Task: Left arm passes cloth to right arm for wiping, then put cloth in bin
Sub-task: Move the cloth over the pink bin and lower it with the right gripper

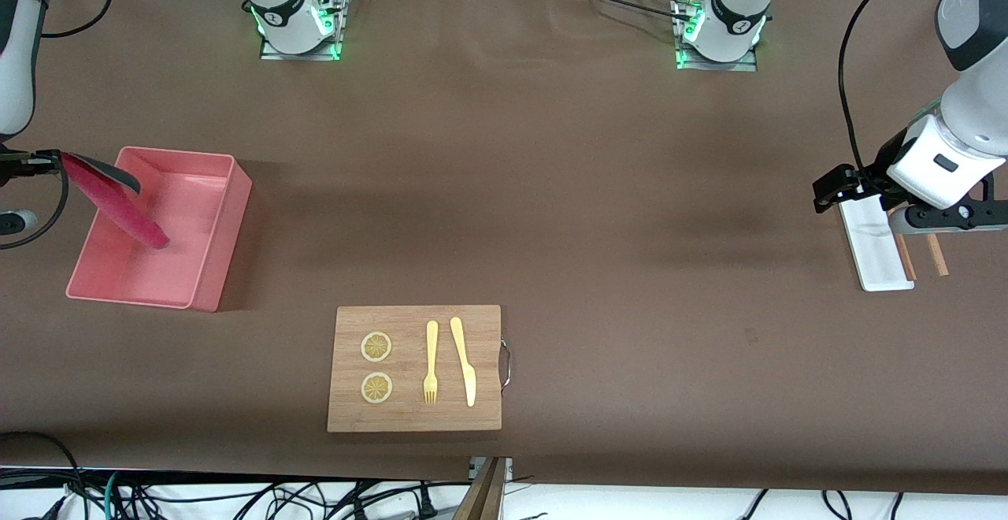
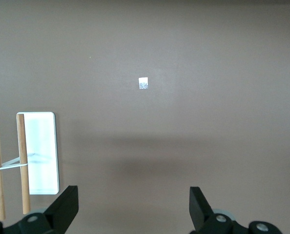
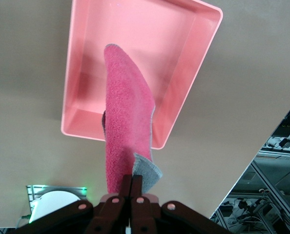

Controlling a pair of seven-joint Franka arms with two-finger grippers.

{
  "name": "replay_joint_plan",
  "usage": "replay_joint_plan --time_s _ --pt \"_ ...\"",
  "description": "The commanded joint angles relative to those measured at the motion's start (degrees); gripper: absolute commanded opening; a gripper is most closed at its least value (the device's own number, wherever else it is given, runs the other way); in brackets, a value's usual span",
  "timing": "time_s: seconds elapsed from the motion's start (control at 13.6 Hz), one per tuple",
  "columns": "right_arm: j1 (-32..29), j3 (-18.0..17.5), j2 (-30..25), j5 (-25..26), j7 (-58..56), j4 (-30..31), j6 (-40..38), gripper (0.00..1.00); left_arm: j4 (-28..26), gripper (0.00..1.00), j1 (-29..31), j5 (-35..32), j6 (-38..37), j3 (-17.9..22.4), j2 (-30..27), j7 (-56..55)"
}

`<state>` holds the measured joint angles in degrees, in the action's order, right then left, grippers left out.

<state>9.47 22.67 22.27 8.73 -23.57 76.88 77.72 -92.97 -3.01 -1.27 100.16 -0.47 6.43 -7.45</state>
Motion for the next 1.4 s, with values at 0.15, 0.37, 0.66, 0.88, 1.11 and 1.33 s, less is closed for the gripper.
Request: replay_joint_plan --time_s 0.15,0.37,0.66,0.88,1.11,1.33 --pt "-0.50 -0.08 1.55 -0.72 -0.08 5.90 6.19 0.00 1.83 1.00 0.03 0.92 -0.50 -0.15 0.78 -0.37" --pt "-0.77 0.01 1.99 -4.32 1.06 13.62 14.53 0.00 1.83 1.00 0.03 0.92 -0.50 -0.15 0.78 -0.37" --pt "-1.12 0.01 3.13 -6.53 2.21 20.41 24.12 0.00 1.83 1.00 0.03 0.92 -0.50 -0.15 0.78 -0.29" --pt "-1.12 -0.08 4.62 -9.42 2.99 21.82 26.60 0.00 1.83 1.00 0.03 0.83 -0.50 -0.15 0.78 -0.29" --pt "-1.12 -0.78 4.98 -9.60 5.46 24.63 30.63 0.42 1.83 1.00 0.03 0.92 -0.50 -0.15 0.78 -0.29" --pt "-1.12 -0.78 4.63 -9.60 5.46 24.03 30.39 1.00 1.83 1.00 0.03 0.92 -0.50 -0.15 0.78 -0.29"
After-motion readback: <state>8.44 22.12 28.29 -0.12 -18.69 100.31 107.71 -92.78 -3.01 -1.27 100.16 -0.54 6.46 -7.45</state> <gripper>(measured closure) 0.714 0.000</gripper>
